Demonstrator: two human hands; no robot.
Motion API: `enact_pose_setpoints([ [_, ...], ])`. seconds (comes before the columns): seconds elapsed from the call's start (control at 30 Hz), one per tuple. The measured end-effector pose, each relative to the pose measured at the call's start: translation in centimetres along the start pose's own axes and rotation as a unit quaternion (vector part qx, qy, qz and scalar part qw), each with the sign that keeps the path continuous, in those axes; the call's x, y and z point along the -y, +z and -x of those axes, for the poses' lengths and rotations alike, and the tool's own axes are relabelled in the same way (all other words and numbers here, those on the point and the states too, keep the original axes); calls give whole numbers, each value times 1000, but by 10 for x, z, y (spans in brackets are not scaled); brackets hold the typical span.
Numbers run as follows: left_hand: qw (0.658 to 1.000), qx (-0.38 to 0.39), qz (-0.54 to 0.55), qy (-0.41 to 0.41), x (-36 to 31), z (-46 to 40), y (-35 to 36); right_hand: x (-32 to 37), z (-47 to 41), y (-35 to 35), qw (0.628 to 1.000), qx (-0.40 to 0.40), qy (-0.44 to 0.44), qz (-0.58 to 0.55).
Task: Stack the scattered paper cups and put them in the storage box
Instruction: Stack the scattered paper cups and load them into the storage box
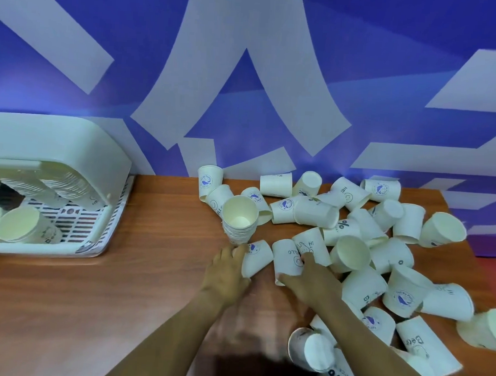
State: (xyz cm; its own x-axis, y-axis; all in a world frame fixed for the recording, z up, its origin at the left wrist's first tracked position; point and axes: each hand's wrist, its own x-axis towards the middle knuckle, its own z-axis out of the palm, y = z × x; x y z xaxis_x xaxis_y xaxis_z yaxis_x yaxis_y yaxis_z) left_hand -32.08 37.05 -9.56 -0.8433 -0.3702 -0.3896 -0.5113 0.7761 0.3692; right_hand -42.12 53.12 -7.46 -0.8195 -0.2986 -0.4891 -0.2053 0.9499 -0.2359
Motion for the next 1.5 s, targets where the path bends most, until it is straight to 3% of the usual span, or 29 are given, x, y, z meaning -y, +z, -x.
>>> enact_pose_setpoints([
  [0.33, 995, 17, 98, -4, 15, 33, -33, 0, 20, -23, 998, 30, -31, -54],
  [0.63, 989, -97, 109, 7, 41, 89, -87, 43, 57, -29, 981, -25, -137, -139],
  [0.87, 988, -126, 94, 2, 87, 120, -106, 88, 83, -2, 973, -44, -174, -145],
  [1.5, 986, -116, 96, 76, 300, 153, -212, 323, 160, 65, 972, -117, -149, -142],
])
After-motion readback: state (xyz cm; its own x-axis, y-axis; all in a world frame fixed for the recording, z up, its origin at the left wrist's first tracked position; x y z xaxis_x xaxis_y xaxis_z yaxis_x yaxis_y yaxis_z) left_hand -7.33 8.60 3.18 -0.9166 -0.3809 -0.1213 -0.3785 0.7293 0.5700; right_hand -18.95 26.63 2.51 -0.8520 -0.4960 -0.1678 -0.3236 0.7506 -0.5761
